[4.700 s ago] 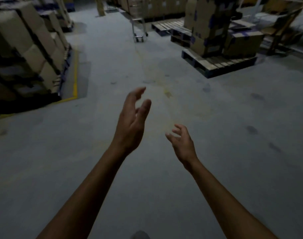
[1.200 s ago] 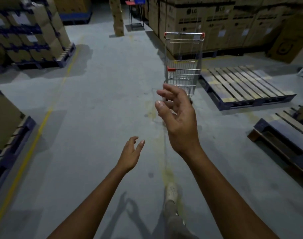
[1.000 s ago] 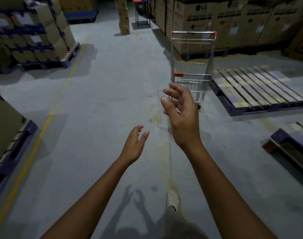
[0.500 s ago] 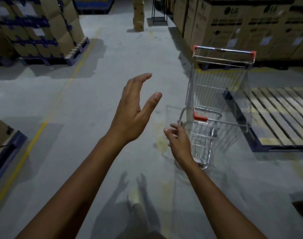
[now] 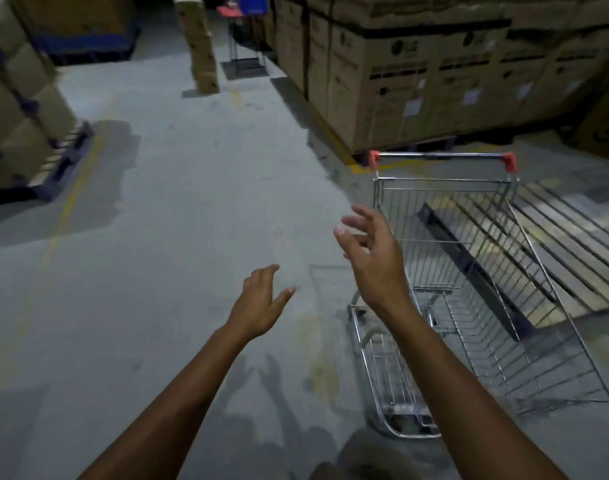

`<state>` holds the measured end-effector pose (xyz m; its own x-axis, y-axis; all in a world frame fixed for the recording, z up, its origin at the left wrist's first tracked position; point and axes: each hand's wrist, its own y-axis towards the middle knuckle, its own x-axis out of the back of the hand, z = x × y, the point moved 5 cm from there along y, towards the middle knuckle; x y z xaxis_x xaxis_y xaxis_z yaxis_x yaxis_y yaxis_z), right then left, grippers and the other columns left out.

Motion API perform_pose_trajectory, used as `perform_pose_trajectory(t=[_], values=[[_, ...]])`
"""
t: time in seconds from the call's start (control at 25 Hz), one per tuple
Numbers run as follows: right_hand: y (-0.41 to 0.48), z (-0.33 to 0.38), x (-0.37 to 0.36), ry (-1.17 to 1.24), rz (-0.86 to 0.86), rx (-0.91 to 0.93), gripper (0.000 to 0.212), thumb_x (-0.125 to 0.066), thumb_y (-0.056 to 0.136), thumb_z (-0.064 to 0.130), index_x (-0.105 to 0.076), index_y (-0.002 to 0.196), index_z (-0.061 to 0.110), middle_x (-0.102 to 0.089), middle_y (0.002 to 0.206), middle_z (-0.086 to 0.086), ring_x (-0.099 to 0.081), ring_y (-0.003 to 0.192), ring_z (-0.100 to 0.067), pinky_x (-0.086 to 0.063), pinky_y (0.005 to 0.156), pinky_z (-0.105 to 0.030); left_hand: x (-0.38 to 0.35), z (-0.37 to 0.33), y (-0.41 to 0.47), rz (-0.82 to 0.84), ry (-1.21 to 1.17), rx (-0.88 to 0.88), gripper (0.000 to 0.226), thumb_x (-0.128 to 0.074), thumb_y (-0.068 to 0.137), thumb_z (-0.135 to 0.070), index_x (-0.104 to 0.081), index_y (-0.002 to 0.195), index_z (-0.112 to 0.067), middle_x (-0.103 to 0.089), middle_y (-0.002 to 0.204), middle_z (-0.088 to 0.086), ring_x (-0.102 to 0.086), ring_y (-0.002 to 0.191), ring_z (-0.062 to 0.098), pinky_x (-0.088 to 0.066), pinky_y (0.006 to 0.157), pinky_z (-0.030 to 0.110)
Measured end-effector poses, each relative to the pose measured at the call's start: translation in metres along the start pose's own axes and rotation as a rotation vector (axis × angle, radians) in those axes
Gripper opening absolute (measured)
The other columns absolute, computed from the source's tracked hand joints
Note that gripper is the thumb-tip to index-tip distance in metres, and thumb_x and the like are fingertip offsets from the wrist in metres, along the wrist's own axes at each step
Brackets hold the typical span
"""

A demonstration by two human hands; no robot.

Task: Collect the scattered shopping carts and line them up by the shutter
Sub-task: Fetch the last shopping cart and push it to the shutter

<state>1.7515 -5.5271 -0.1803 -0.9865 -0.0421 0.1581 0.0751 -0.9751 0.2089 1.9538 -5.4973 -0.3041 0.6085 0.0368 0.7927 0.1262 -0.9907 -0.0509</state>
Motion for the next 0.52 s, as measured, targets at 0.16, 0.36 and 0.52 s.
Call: perform_pose_trajectory(t=[0.16, 0.36, 0.52], values=[[0.12, -0.014, 0.0, -0.021, -0.154, 0.035, 0.037, -0.064, 0.091, 0.033, -0.053, 0.126, 0.029, -0.062, 0.118, 0.009, -0.063, 0.096, -0.001, -0.054, 0.08, -0.026, 0.0, 0.009, 0.134, 0.086, 0.006, -0.069, 0.064, -0.043, 0.094, -0.056, -0.03, 0.147, -0.021, -0.032, 0.15, 0.006, -0.03, 0.138, 0.026, -0.031, 0.108, 0.039], [0.289, -0.117, -0.001, -0.108, -0.338, -0.075, 0.04, -0.066, 0.09, 0.033, -0.052, 0.126, 0.023, -0.06, 0.121, 0.005, -0.06, 0.104, -0.011, -0.049, 0.086, -0.03, 0.009, -0.032, 0.33, 0.042, -0.004, -0.279, 0.059, -0.044, 0.095, -0.053, -0.033, 0.145, -0.023, -0.035, 0.149, 0.003, -0.031, 0.137, 0.021, -0.028, 0.106, 0.032], [0.407, -0.19, 0.004, -0.237, -0.429, -0.228, 0.038, -0.067, 0.087, 0.029, -0.054, 0.122, 0.021, -0.059, 0.12, -0.001, -0.058, 0.109, -0.02, -0.041, 0.082, -0.026, 0.017, -0.09, 0.466, 0.1, 0.008, -0.42, 0.058, -0.044, 0.095, -0.053, -0.035, 0.144, -0.023, -0.039, 0.147, 0.002, -0.035, 0.135, 0.02, -0.031, 0.105, 0.031]])
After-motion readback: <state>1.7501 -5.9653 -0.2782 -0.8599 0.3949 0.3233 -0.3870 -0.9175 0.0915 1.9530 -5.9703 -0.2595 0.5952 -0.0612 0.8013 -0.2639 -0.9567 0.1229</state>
